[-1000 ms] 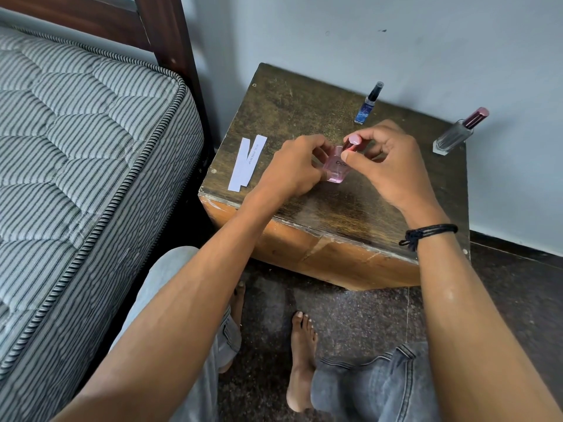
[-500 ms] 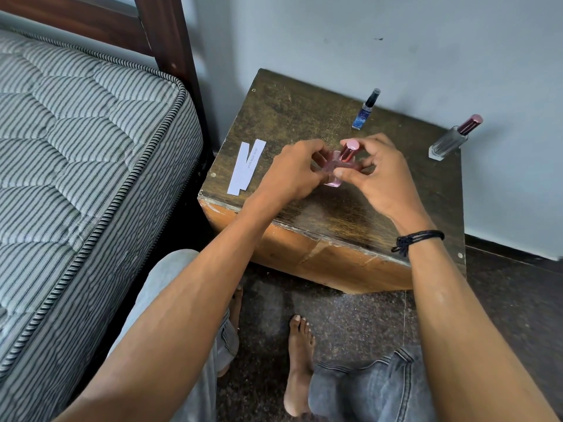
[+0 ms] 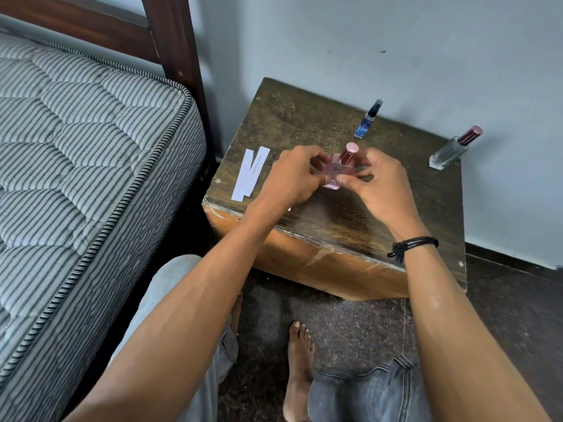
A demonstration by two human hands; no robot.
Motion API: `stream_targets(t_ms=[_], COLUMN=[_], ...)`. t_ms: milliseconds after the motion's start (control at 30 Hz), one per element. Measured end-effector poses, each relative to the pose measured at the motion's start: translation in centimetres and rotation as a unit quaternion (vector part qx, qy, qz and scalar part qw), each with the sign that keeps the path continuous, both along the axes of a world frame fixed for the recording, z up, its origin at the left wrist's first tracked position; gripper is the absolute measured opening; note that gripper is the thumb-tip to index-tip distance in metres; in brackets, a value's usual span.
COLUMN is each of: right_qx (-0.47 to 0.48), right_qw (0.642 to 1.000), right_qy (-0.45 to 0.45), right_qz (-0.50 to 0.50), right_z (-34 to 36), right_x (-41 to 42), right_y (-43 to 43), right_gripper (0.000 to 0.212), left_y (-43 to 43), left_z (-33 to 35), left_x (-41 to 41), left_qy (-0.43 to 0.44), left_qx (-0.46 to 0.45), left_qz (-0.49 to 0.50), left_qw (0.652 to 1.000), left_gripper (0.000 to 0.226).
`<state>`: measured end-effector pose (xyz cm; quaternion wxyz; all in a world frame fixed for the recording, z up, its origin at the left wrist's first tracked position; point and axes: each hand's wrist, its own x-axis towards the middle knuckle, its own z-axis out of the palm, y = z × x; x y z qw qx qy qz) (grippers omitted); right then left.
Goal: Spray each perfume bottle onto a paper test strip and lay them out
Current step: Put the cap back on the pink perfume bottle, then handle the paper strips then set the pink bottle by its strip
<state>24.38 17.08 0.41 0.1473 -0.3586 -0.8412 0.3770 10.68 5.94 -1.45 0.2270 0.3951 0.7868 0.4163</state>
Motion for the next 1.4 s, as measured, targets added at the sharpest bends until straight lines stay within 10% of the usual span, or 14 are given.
stream_targets(t_ms=[1000, 1400], right_qx=[-0.029, -0.112], right_qw=[0.997, 0.951], right_qy=[-0.061, -0.288], right_qz=[-0.039, 0.009], right_z=[0.9, 1.3], right_x=[2.4, 1.9], right_y=[2.3, 0.2], right_gripper=[0.039, 0.020], left_y=[-1.7, -1.2], left_z=[0.4, -1.0], left_x=[-3.9, -4.2], left_qy=[0.009, 0.169], left_qx=[-0.019, -0.103], left_qz=[0.094, -0.009], left_qw=[0.995, 0.980], left_gripper=[0.026, 0.037])
